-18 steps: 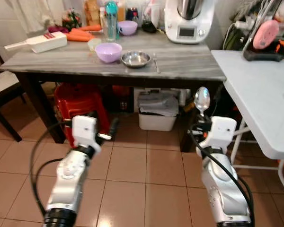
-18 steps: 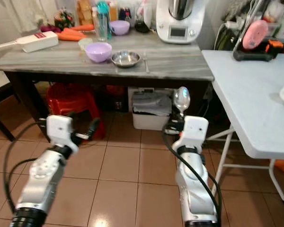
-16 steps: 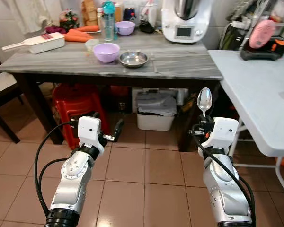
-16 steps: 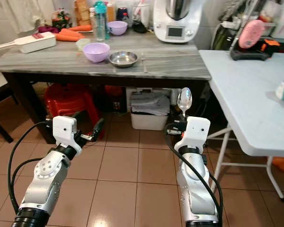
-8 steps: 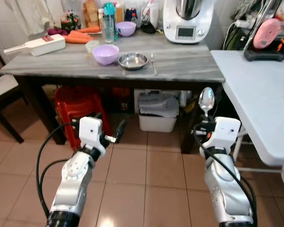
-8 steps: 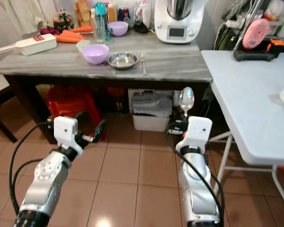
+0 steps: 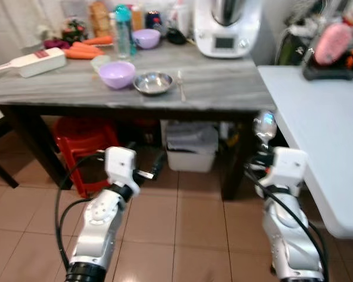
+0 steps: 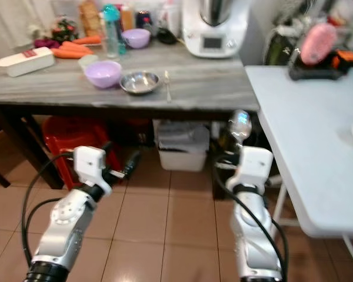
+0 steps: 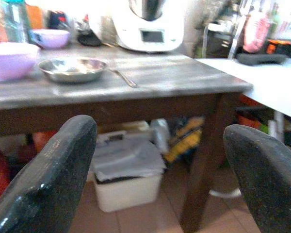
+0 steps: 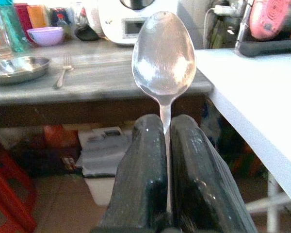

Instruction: Setting the table

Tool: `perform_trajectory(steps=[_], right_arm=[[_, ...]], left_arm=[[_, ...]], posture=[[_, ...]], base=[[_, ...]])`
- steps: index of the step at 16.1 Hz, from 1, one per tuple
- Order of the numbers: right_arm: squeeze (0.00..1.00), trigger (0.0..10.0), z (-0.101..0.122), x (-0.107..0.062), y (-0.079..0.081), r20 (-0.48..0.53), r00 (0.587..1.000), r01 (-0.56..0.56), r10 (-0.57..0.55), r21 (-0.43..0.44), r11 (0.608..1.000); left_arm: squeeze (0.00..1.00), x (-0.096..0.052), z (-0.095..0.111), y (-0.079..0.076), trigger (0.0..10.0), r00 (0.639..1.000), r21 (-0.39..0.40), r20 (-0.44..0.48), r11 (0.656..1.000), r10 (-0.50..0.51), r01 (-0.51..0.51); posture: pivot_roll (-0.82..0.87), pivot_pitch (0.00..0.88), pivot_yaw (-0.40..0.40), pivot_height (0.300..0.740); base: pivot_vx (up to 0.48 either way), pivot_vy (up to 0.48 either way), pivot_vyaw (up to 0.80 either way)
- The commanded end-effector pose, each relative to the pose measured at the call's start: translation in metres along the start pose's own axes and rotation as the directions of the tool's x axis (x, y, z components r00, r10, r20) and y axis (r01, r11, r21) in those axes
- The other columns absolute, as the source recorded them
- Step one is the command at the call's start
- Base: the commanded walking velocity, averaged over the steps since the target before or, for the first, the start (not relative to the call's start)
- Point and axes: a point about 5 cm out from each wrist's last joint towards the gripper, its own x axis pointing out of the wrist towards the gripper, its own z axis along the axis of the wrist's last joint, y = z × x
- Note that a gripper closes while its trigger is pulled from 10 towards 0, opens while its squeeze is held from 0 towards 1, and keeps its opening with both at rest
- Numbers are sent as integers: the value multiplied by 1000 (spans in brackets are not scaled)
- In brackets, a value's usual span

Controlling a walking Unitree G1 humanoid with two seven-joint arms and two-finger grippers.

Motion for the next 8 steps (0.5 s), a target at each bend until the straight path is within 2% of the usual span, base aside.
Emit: perform_trajectory(steps=[1,8], right_arm=[[0,10000,8,2,15,35,998,-51,51,15,999],[0,10000,7,0,14,31,999,-39,39,20,999]], left_arm=[[0,-5,3,13,10000,999,24,0,999,36,-36],[0,-3,2,8,10000,1000,16,-6,1000,15,-14]], posture=[[16,0,6,740],[9,0,13,740]], base=[[480,0,0],[480,0,0]])
